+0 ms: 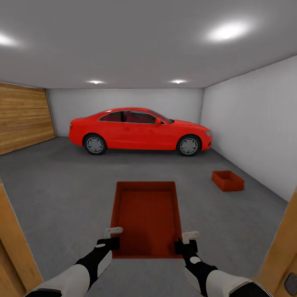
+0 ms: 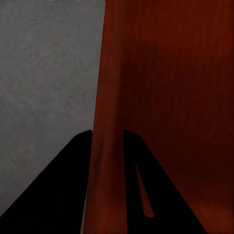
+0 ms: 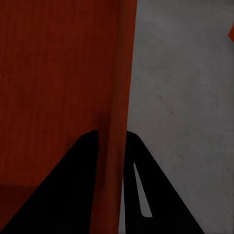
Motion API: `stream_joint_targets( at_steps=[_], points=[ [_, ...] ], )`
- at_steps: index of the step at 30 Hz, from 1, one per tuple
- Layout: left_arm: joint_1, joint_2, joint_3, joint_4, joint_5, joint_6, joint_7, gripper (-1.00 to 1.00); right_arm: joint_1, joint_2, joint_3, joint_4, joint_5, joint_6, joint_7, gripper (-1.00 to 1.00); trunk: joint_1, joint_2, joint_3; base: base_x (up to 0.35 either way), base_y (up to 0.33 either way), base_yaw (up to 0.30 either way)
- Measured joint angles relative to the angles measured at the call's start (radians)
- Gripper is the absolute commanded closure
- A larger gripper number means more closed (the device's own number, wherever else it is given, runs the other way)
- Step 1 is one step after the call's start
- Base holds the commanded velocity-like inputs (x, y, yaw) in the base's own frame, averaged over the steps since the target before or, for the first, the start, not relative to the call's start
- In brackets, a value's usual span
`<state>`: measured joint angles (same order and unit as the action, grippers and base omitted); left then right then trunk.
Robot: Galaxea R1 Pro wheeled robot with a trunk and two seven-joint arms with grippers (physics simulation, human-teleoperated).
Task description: Move the two storage containers from the living room to the garage. In the garage, place one container on the floor and stack the other container on top of it (either order is fine).
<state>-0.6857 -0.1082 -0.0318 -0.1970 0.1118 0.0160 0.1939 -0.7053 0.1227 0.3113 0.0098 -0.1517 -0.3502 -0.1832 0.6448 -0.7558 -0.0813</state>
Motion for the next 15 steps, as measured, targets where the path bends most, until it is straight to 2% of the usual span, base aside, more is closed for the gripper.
stream_joint_targets(
  at_steps=[8, 15],
  points=[
    [0.000, 0.004, 0.002, 0.000, -0.005, -0.001, -0.008, 1.00, 0.000, 0.003, 0.032, 0.004, -0.029, -0.007, -0.002, 1.00, 0.001, 0.000, 0.000, 0.033, 0.000, 0.000],
    [0.000, 0.003, 0.015, 0.001, -0.018, -0.002, -0.010, 1.00, 0.000, 0.003, 0.051, 0.004, -0.047, -0.007, -0.001, 1.00, 0.000, 0.000, 0.000, 0.246, 0.000, 0.000]
  ],
)
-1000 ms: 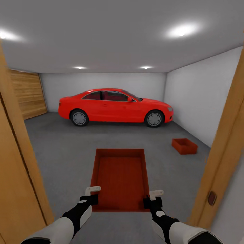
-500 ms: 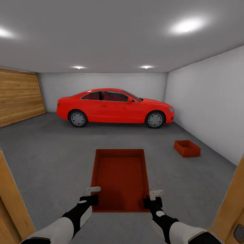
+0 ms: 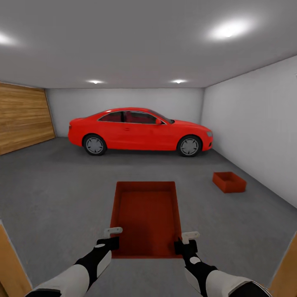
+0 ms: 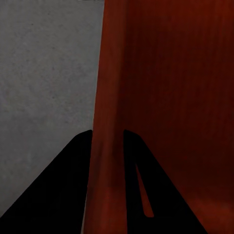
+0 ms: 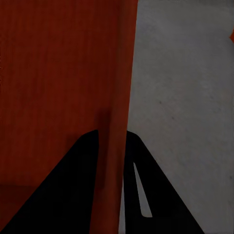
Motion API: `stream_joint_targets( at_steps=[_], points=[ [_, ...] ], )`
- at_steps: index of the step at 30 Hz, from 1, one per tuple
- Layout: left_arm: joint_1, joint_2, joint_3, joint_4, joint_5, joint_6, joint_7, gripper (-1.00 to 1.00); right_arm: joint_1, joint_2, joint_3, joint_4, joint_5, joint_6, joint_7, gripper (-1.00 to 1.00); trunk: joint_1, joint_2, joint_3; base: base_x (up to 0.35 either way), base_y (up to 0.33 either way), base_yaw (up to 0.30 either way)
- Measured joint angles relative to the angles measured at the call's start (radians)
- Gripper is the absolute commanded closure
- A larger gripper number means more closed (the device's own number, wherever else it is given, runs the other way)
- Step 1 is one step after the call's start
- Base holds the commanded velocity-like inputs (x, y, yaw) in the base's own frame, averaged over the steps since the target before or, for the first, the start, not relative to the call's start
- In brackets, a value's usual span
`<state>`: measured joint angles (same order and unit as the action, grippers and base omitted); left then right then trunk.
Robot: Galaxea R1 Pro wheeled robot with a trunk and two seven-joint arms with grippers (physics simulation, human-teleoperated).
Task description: Move the two storage containers from the living room to the garage. In the garage, place one container on the floor and stack the other container on top of it (either order is fine).
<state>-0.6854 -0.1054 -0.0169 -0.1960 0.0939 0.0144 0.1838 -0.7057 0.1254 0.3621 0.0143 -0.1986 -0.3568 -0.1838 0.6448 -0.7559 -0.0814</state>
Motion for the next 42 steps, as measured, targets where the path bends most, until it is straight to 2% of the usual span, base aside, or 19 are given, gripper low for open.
stream_joint_targets(
  at_steps=[16, 17, 42],
  points=[
    [0.000, -0.003, 0.035, 0.000, -0.035, 0.000, -0.003, 1.00, 0.000, 0.000, 0.017, 0.000, -0.016, 0.000, 0.000, 1.00, 0.000, 0.000, 0.000, 0.320, 0.000, 0.000],
    [0.000, 0.001, -0.020, 0.001, 0.022, 0.000, 0.006, 1.00, 0.000, 0.000, -0.030, 0.000, 0.029, 0.004, -0.001, 1.00, 0.000, 0.000, 0.000, 0.322, 0.000, 0.000],
    [0.000, 0.000, -0.021, 0.001, 0.023, 0.001, 0.007, 1.00, 0.000, 0.000, -0.034, 0.000, 0.033, 0.004, -0.001, 1.00, 0.000, 0.000, 0.000, 0.322, 0.000, 0.000]
  ],
)
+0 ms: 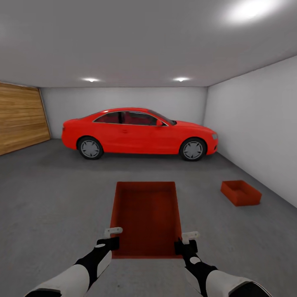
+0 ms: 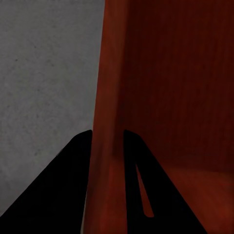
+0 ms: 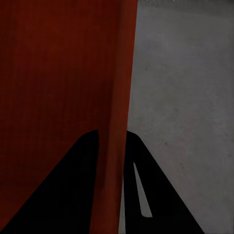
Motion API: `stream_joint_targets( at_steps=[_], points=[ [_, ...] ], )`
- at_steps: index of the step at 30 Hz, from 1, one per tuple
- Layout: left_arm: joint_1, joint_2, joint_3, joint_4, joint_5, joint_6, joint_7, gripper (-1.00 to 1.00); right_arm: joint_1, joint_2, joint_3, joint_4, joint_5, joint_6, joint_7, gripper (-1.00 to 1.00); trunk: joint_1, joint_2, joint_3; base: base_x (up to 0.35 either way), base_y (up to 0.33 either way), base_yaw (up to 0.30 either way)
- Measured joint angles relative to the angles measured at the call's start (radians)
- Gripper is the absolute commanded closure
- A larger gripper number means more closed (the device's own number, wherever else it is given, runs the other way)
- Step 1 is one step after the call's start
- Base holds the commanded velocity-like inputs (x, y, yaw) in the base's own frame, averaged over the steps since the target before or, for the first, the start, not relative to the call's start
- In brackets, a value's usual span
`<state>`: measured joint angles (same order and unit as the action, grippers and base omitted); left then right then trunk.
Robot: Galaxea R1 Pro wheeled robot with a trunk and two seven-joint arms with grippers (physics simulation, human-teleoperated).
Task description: Move the two storage containers from the living room to the garage. In the garage, place one container on the floor and stack the other container on top of it (either order is fine).
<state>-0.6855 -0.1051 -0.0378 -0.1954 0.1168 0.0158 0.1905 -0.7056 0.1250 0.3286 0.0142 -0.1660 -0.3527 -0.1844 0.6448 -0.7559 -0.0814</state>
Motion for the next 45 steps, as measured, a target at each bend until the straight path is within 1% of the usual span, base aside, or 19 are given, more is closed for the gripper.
stream_joint_targets(
  at_steps=[17, 45],
  points=[
    [0.000, -0.001, 0.002, 0.000, -0.003, 0.000, 0.000, 1.00, 0.000, -0.001, -0.002, 0.000, 0.002, -0.001, 0.001, 1.00, 0.000, 0.000, 0.000, 0.322, 0.000, 0.000],
    [0.000, 0.002, -0.003, 0.000, 0.004, 0.000, 0.000, 1.00, 0.000, 0.002, 0.004, 0.000, -0.005, 0.002, -0.002, 1.00, 0.000, 0.000, 0.000, 0.322, 0.000, 0.000]
  ],
)
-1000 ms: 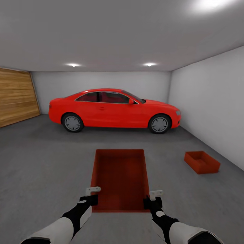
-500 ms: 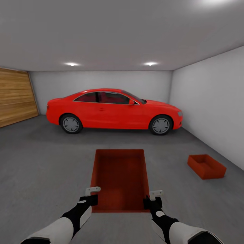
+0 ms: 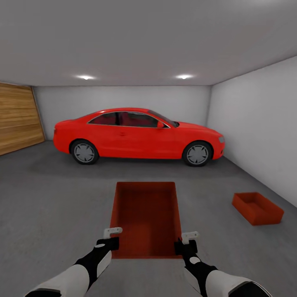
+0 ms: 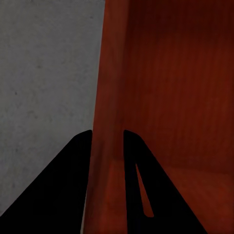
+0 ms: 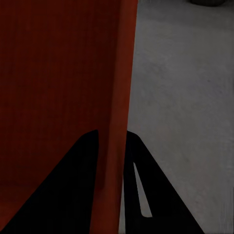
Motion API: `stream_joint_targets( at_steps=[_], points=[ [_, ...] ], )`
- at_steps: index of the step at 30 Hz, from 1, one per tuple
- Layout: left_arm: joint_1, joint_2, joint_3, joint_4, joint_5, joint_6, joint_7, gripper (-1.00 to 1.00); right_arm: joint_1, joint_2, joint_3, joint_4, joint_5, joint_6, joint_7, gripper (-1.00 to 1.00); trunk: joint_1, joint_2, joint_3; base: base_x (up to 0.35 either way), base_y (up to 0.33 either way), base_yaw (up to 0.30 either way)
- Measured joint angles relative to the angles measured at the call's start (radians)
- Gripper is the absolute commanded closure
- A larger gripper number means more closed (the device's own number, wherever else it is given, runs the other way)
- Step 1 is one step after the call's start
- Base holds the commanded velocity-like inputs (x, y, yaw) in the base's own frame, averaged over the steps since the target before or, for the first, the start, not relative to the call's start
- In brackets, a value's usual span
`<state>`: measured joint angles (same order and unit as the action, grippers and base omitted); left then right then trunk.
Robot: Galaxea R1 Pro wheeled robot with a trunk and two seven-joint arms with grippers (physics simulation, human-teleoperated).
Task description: Move the two storage containers from the living room to the garage. In the garage, place one container on the floor and stack the other container on top of it (either order is fine).
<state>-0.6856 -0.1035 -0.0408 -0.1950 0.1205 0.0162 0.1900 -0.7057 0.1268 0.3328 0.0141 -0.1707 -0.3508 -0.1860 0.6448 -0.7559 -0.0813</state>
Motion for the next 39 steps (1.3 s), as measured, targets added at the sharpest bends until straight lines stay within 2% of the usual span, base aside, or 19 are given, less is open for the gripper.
stream_joint_targets(
  at_steps=[39],
  points=[
    [0.000, 0.000, 0.000, 0.000, 0.000, 0.000, 0.000, 1.00, 0.000, 0.000, 0.000, 0.000, 0.000, 0.000, 0.000, 1.00, 0.000, 0.000, 0.000, 0.322, 0.000, 0.000]
  ],
)
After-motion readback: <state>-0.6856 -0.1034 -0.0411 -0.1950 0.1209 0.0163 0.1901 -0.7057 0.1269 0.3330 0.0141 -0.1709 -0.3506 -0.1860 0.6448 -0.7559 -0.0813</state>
